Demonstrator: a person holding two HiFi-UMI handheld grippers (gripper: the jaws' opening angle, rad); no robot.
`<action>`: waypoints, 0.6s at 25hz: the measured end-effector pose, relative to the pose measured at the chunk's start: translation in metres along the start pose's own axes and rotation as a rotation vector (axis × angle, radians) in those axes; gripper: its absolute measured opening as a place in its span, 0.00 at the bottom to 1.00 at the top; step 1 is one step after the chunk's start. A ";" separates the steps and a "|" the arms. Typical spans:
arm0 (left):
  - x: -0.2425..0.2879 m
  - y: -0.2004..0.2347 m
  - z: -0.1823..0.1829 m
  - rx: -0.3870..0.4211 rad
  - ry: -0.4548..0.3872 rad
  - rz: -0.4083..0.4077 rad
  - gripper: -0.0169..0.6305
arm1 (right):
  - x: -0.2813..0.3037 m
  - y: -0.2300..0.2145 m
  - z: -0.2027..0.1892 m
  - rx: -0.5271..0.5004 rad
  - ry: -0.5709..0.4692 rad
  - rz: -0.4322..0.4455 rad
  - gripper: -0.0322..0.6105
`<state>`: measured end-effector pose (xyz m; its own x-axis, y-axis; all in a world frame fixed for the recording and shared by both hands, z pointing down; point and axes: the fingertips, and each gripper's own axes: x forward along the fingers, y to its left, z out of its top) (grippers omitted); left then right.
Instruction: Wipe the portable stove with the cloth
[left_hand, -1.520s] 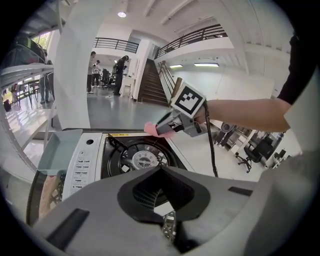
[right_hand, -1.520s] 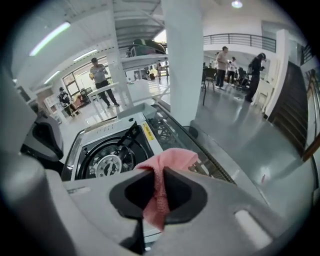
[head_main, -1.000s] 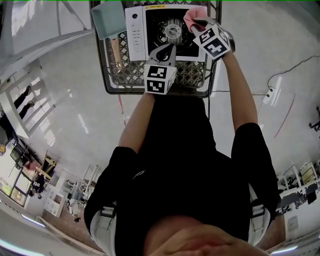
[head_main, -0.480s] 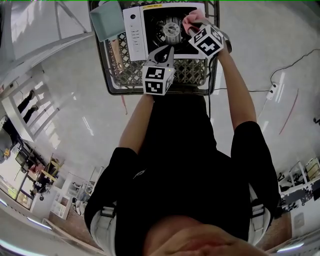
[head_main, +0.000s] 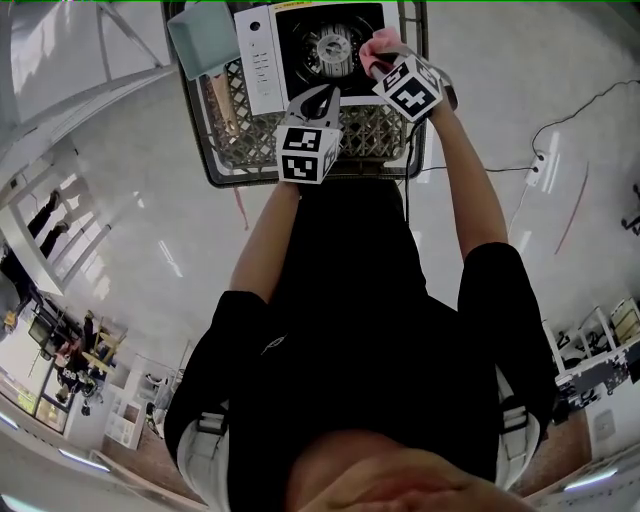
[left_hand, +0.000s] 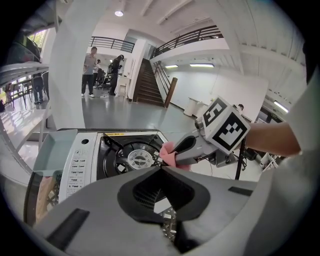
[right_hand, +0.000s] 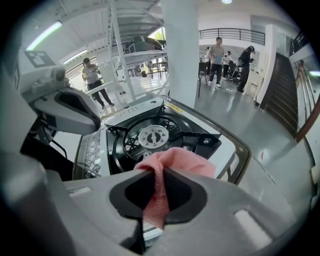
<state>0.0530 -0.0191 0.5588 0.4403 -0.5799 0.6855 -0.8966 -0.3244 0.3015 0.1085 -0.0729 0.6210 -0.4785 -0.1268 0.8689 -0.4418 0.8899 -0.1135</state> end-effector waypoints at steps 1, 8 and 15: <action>-0.001 0.000 0.000 -0.002 -0.003 -0.002 0.03 | -0.001 0.002 -0.001 -0.001 0.003 -0.003 0.11; -0.011 -0.004 -0.007 -0.012 -0.007 -0.026 0.03 | -0.016 0.011 -0.003 0.071 -0.044 -0.036 0.11; -0.017 -0.012 -0.014 0.000 -0.002 -0.055 0.03 | -0.043 0.041 0.002 0.071 -0.120 -0.082 0.11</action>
<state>0.0557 0.0049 0.5525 0.4889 -0.5630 0.6663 -0.8711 -0.3560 0.3384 0.1094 -0.0314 0.5778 -0.5241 -0.2526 0.8134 -0.5333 0.8419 -0.0821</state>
